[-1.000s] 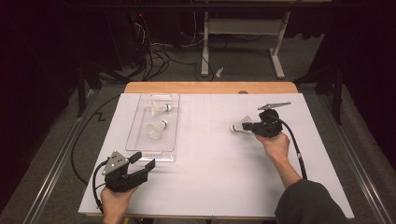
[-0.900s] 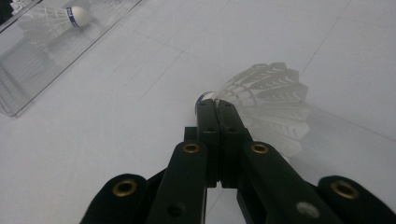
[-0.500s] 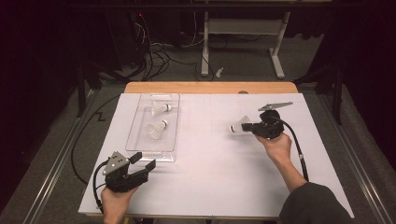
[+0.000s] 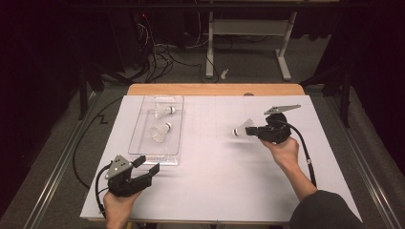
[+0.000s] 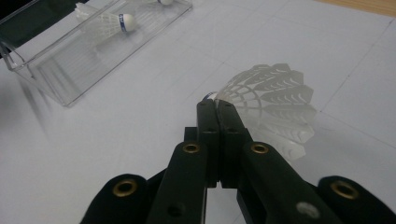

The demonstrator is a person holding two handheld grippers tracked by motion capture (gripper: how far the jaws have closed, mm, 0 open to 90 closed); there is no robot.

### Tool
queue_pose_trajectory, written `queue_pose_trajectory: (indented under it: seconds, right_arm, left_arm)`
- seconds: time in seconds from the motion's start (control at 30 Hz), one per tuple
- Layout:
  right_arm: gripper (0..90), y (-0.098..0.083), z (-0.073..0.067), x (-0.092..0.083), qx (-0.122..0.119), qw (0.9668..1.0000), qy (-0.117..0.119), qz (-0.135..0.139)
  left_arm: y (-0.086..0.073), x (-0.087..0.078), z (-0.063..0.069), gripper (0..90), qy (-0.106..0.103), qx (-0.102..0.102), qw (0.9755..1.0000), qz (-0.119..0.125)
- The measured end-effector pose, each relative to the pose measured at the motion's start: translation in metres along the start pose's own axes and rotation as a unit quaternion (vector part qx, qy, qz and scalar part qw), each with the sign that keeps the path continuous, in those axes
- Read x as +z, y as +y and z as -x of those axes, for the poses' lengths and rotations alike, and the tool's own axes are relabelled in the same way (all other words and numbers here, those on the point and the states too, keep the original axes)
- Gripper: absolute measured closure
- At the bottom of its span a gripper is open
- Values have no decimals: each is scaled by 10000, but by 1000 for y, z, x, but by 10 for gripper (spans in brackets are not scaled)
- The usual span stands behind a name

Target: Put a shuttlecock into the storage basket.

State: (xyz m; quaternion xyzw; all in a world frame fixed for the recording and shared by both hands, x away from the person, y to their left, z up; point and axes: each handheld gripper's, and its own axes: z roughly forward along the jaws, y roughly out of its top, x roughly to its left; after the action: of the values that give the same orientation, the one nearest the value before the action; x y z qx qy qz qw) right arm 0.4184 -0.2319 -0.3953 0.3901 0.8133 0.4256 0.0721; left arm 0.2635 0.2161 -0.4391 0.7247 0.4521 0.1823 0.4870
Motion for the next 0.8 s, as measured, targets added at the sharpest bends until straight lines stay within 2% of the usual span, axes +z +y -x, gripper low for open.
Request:
queue_pose_trajectory:
  seconds: [0.3,0.4,0.6,0.8]
  right_arm:
    - [900,1,-12,-7,-108,9997,193,134]
    - [900,1,-18,-10,-161,9994,260,190]
    - [900,-1,-26,-19,-211,9984,436,299]
    - [900,-4,-30,-23,-258,9974,561,359]
  left_arm:
    - [0,0,1,370,-17,-38,10000,18]
    - [1,-1,0,369,-58,-130,9999,54]
    - [3,-2,-1,368,-2,-178,9998,99]
    - [7,-1,1,367,-37,-142,9999,90]
